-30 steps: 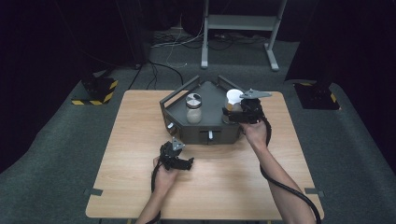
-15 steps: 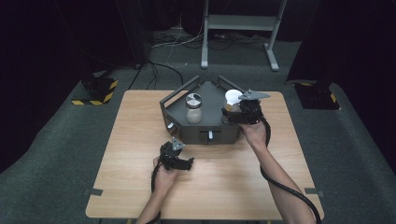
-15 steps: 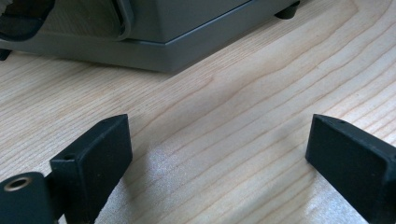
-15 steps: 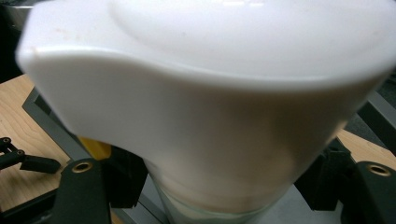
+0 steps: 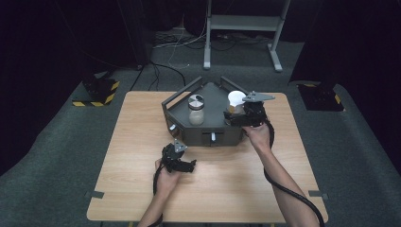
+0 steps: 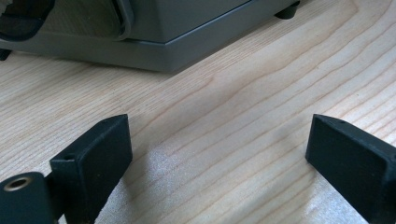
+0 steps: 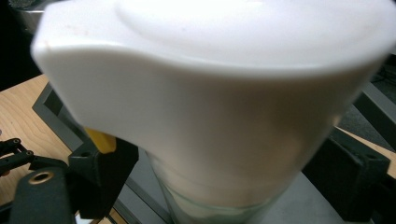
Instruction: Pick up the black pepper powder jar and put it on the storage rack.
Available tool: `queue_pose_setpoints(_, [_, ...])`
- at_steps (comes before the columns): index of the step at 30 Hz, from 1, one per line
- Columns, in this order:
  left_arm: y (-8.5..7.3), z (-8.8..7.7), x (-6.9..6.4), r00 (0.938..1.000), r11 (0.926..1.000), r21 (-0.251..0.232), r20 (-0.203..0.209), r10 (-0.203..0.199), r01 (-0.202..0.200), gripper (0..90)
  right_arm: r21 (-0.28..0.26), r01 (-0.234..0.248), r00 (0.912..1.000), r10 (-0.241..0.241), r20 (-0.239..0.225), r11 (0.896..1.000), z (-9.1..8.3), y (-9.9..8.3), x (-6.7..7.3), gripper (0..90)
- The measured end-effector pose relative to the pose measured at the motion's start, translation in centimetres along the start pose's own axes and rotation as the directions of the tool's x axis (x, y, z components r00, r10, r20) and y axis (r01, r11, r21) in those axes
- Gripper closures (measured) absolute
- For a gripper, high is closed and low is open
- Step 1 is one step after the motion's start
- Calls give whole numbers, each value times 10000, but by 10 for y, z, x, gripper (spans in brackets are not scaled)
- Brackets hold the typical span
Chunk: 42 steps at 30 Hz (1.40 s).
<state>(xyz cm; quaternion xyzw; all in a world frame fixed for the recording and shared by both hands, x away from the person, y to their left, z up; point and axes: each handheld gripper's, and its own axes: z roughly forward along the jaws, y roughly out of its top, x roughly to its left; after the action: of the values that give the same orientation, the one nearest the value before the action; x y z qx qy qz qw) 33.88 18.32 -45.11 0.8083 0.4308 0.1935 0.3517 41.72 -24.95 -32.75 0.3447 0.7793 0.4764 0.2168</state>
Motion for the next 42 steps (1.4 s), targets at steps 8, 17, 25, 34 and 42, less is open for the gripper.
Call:
queue_pose_setpoints(8, [0, 0, 0, 10000, 10000, -1, 0, 3, -3, 71, -65, -53, 10000, 53, -21, 10000, -5, -7, -3, 128])
queue_pose_setpoints(17, [0, 0, 0, 10000, 10000, -1, 0, -1, 1, 71, -159, -60, 10000, 59, -54, 9999, -11, -15, -5, 136])
queue_pose_setpoints(25, [0, 0, 0, 10000, 10000, 0, -2, -1, 1, 71, -225, -69, 10000, 68, -25, 9997, -17, -20, -6, 139])
queue_pose_setpoints(34, [0, 0, 0, 10000, 10000, 2, 1, -2, 2, 71, -293, -235, 9997, 235, -3, 9993, -23, -28, -6, 141])
queue_pose_setpoints(42, [0, 0, 0, 10000, 10000, 5, -12, 24, -24, 71, -255, -296, 9995, 297, 45, 9992, -28, -34, -7, 142])
